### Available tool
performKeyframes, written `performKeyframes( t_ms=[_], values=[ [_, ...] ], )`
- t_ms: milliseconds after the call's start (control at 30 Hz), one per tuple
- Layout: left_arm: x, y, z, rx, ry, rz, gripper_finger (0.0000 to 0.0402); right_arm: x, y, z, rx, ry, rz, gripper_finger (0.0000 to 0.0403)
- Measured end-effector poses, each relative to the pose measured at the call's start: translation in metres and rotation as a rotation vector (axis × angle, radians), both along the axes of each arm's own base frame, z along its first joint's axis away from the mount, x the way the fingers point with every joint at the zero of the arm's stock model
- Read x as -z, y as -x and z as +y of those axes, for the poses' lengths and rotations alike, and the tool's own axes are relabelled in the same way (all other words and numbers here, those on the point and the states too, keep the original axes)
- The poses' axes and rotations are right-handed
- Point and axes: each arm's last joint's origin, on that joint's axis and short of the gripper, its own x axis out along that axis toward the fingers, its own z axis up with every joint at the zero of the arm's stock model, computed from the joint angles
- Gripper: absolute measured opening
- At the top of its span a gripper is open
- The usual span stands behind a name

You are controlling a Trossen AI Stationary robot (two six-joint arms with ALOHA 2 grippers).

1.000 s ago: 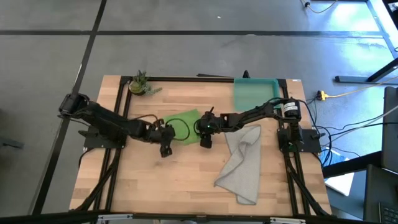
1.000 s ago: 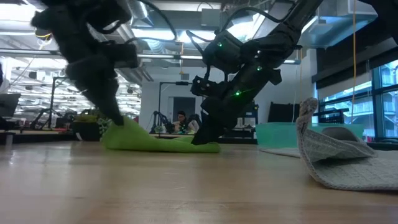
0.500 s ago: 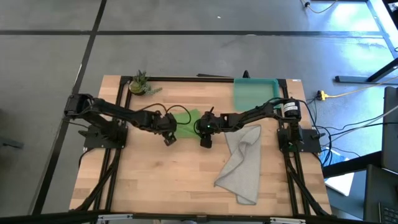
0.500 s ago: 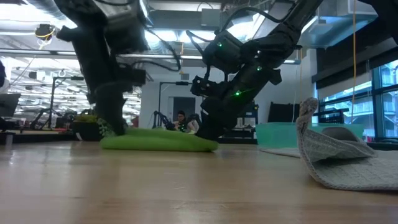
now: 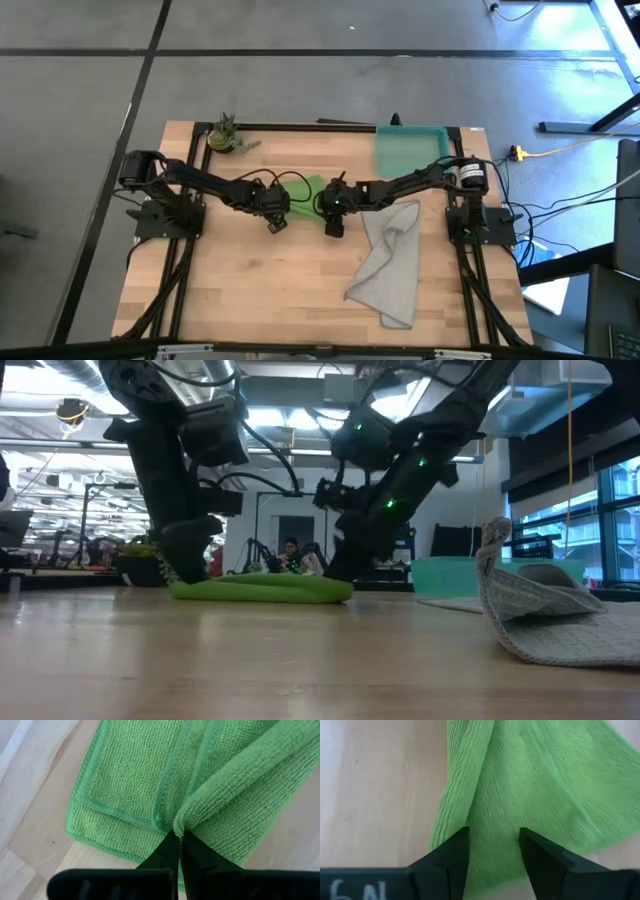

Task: Roll microfiber towels into tight, uniform cylinder then place into a basket
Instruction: Roll the green microfiber cloth

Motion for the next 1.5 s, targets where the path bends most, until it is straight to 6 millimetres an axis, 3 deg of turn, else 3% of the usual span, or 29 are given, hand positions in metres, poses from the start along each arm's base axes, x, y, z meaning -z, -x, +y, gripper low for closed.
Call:
performKeyframes(
  t_ms=[133,300,533,700,1000,1133,1500],
  values=[
    [0.0,0.0,0.0,0.008,0.001,0.001,0.0,-0.022,0.003,0.0,0.0,0.01,-0.043,0.0174],
    [0.001,0.0,0.0,0.008,0.002,0.002,0.0,-0.031,0.003,0.014,-0.059,0.033,-0.061,0.0174],
    [0.001,0.0,0.0,0.01,0.006,0.002,0.0,-0.03,0.005,0.032,-0.105,0.06,-0.042,0.0174],
    [0.001,0.0,0.0,0.011,0.008,0.002,0.0,-0.028,0.008,0.032,-0.025,0.16,0.002,0.0174],
    [0.001,0.0,0.0,0.012,0.008,0.002,0.0,-0.026,0.009,0.033,-0.041,0.101,0.025,0.0171],
    [0.001,0.0,-0.001,0.012,0.008,0.002,0.0,-0.026,0.009,0.029,-0.029,0.101,0.025,0.0141],
    [0.001,0.0,-0.001,0.02,0.009,0.005,0.0001,-0.009,0.007,0.014,-0.019,0.12,0.076,0.0009]
  ],
)
